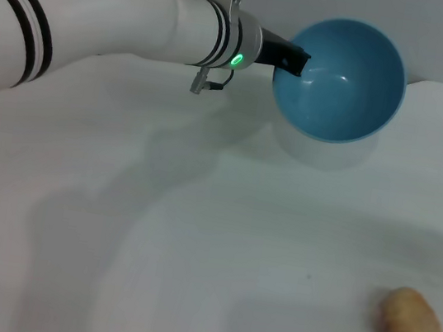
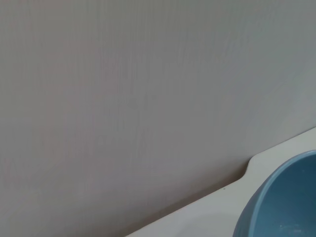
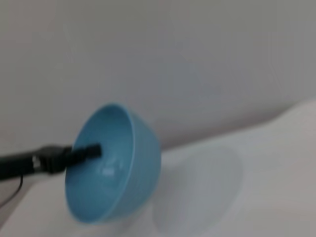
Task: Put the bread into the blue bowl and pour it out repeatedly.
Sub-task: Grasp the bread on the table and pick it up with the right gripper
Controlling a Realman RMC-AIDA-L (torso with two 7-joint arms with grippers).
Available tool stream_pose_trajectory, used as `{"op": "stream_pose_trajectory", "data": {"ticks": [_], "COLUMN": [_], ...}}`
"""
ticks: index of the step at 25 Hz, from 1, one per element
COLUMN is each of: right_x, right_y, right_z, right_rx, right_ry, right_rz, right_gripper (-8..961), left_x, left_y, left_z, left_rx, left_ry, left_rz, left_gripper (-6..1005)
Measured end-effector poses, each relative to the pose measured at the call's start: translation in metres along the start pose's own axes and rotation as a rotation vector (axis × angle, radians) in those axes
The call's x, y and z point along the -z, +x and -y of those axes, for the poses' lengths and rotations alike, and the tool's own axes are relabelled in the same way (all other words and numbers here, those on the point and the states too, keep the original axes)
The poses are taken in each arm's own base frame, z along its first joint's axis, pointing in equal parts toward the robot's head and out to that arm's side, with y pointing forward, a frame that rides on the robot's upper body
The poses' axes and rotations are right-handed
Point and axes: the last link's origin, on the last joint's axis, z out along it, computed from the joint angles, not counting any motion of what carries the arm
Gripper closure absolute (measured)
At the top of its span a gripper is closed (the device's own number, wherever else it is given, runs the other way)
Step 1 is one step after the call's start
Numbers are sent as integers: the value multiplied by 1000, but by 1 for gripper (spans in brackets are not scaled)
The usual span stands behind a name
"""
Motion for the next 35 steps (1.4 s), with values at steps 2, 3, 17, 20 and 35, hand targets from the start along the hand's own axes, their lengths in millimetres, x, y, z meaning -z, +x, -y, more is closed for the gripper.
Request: {"op": "stream_pose_trajectory", "data": {"ticks": [2, 3, 17, 20, 35], "right_x": [0, 0, -37, -38, -31], "right_y": [0, 1, 39, 43, 39], "right_z": [0, 1, -11, -13, -11], "right_rx": [-27, -49, -133, -139, -123], "right_ry": [3, 10, -55, -64, -44], "right_rz": [-54, -85, -400, -420, -366], "right_gripper": [581, 581, 578, 576, 563], "left_x": [0, 0, 0, 0, 1], "left_y": [-1, -1, -7, -9, -16], "left_z": [0, 0, 0, 1, 3], "left_rx": [3, 5, 18, 22, 28], "left_ry": [0, -1, -2, -1, 4], "left_rz": [1, 1, 5, 8, 18], "left_gripper": [1000, 1001, 1000, 1000, 1001]}}
